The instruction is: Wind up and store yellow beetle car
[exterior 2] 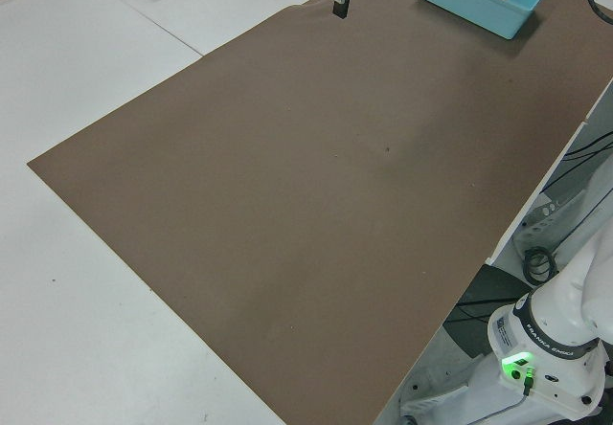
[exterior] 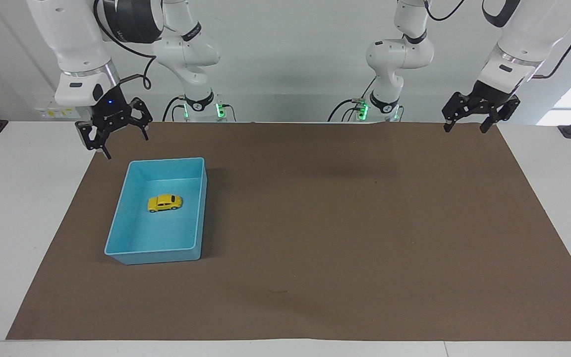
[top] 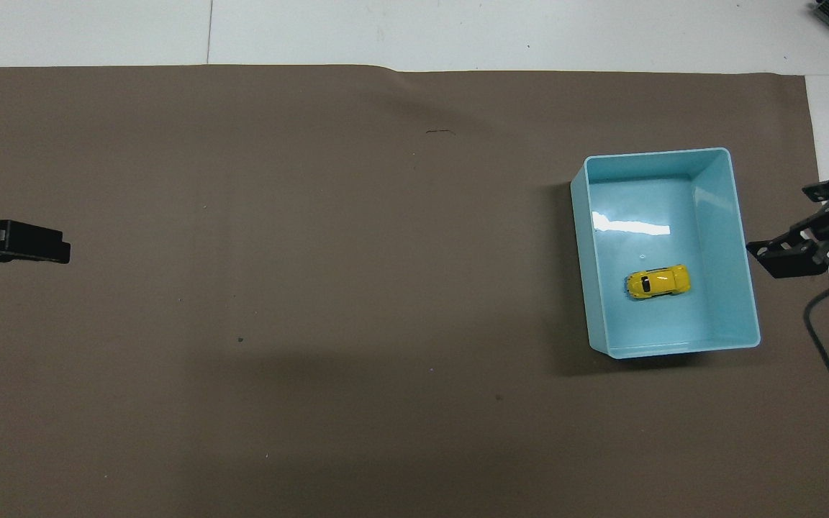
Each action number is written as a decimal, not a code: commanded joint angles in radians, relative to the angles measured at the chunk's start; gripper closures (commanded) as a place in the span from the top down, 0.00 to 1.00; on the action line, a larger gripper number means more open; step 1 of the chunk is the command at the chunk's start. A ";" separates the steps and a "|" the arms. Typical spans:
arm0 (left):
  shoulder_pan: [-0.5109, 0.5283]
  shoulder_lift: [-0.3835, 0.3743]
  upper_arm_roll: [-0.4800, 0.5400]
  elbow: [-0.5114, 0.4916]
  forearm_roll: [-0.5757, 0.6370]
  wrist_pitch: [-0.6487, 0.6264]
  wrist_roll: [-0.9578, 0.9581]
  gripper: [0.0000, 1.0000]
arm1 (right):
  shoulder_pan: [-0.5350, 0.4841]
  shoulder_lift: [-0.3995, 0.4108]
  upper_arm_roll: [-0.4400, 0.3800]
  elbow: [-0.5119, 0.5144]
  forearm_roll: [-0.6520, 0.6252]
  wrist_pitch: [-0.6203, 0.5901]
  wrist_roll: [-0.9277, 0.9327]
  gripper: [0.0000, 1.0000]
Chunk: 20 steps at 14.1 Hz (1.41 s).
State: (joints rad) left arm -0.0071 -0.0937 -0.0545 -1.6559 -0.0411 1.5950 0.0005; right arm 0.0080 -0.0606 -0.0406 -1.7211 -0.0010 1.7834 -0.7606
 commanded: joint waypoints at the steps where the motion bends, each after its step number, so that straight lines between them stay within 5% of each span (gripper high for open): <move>1: 0.009 -0.008 -0.001 -0.004 -0.016 -0.012 0.006 1.00 | 0.007 0.001 -0.012 0.015 -0.002 -0.041 0.087 1.00; 10: 0.009 -0.008 -0.001 -0.004 -0.016 -0.012 0.006 1.00 | 0.024 0.048 -0.028 0.118 -0.011 -0.191 0.498 1.00; 20: 0.009 -0.008 -0.001 -0.004 -0.016 -0.012 0.006 1.00 | 0.027 0.045 -0.044 0.123 -0.010 -0.193 0.590 1.00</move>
State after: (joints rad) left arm -0.0071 -0.0937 -0.0545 -1.6559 -0.0411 1.5950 0.0005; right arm 0.0283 -0.0292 -0.0881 -1.6239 -0.0032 1.6121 -0.2234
